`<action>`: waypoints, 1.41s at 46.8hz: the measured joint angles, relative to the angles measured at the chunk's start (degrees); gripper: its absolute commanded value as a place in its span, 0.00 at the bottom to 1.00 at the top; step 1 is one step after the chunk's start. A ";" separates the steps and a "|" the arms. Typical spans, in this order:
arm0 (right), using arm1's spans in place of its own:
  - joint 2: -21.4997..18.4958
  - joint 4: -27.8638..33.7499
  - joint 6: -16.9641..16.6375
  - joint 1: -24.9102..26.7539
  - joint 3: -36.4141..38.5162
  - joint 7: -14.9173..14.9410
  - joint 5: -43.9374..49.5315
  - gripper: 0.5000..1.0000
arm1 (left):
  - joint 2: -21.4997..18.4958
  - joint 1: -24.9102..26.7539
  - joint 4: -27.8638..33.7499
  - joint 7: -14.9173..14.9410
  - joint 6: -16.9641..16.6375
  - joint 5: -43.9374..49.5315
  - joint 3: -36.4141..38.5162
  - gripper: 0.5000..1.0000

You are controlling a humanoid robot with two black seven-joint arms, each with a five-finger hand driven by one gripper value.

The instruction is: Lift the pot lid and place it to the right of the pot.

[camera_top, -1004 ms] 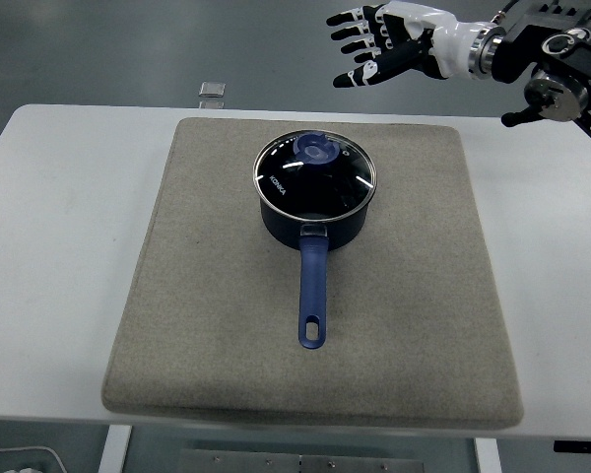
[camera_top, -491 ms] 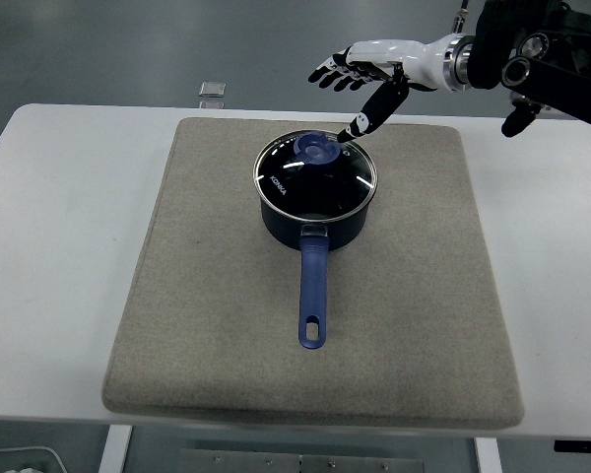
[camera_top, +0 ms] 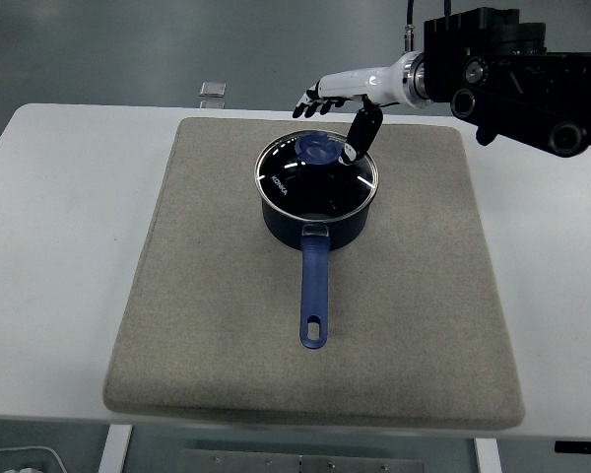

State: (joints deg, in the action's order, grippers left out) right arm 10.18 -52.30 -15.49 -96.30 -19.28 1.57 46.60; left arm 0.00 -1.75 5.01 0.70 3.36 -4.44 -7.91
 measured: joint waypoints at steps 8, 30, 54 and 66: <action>-0.85 0.00 0.29 -0.03 -0.61 0.00 0.68 0.70 | 0.00 -0.01 0.04 0.00 0.00 0.00 0.00 1.00; -1.29 0.00 0.46 -0.03 -0.81 0.01 0.77 0.68 | 0.00 -0.01 0.01 0.00 0.00 0.00 0.00 1.00; -1.74 0.00 0.46 0.14 -0.89 0.01 0.86 0.51 | 0.00 0.00 0.01 0.00 -0.02 -0.02 0.00 1.00; -2.01 0.00 0.38 0.00 -0.92 0.01 0.86 0.44 | 0.00 0.00 0.01 0.00 -0.02 -0.02 0.00 1.00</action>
State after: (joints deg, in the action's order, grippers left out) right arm 8.17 -52.30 -15.11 -96.30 -20.20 1.59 47.46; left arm 0.00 -1.75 5.01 0.70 3.34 -4.46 -7.91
